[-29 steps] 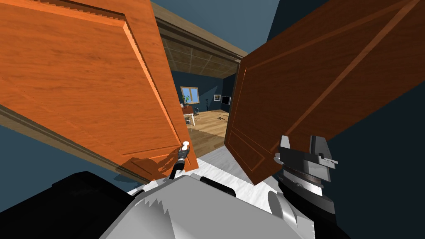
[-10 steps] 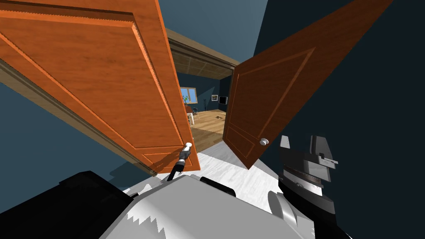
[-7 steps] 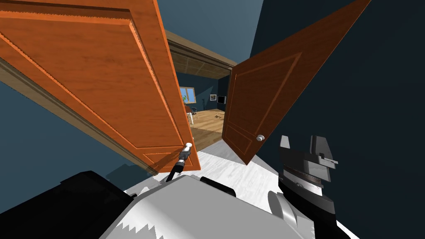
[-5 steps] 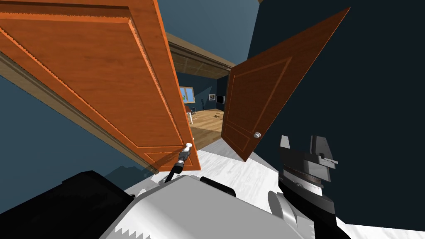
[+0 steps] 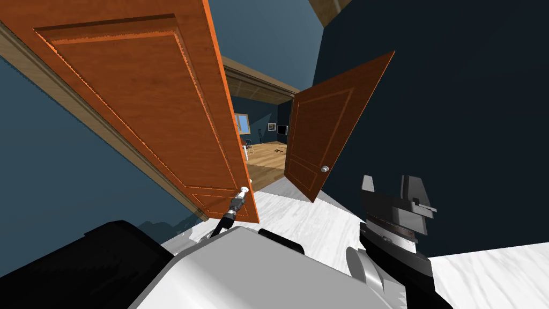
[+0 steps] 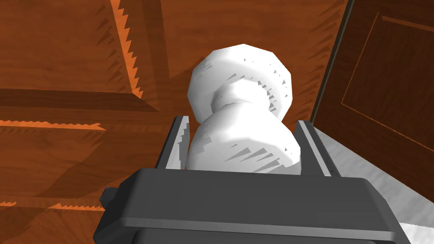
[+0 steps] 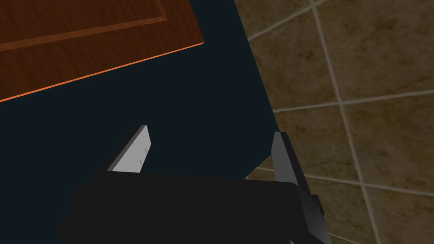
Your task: Pull the door open
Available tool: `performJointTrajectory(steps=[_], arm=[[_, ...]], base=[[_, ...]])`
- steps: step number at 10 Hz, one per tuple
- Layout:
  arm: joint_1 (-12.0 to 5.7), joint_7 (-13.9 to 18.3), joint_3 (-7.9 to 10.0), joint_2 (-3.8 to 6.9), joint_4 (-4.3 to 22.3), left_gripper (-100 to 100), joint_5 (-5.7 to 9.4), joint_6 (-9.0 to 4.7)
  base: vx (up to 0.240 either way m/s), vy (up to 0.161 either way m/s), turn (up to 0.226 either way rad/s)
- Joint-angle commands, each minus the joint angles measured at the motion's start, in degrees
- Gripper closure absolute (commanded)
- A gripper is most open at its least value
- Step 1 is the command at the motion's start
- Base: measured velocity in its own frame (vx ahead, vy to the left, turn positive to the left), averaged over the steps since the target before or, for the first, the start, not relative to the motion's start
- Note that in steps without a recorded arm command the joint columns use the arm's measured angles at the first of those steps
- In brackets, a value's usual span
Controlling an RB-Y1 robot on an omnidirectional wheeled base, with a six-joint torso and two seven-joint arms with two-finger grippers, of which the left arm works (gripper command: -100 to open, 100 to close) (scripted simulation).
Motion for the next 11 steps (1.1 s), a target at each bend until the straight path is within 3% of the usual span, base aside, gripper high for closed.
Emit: performJointTrajectory(steps=[1, 9, 10, 11], arm=[[0.51, 1.01, -0.86, 0.78, 0.15, 100, -0.4, -1.1], [3.01, 5.98, -5.11, 4.67, 0.88, 100, -2.41, -6.56], [2.55, 5.69, -4.9, 4.34, 1.28, 100, -2.35, -6.17], [2.94, 6.53, -5.61, 4.74, 1.83, 100, -2.75, -7.21]], base=[[-0.151, 0.006, -0.121], [-0.209, 0.039, -0.118], [-0.102, 0.017, -0.024], [-0.136, 0.038, -0.116]])
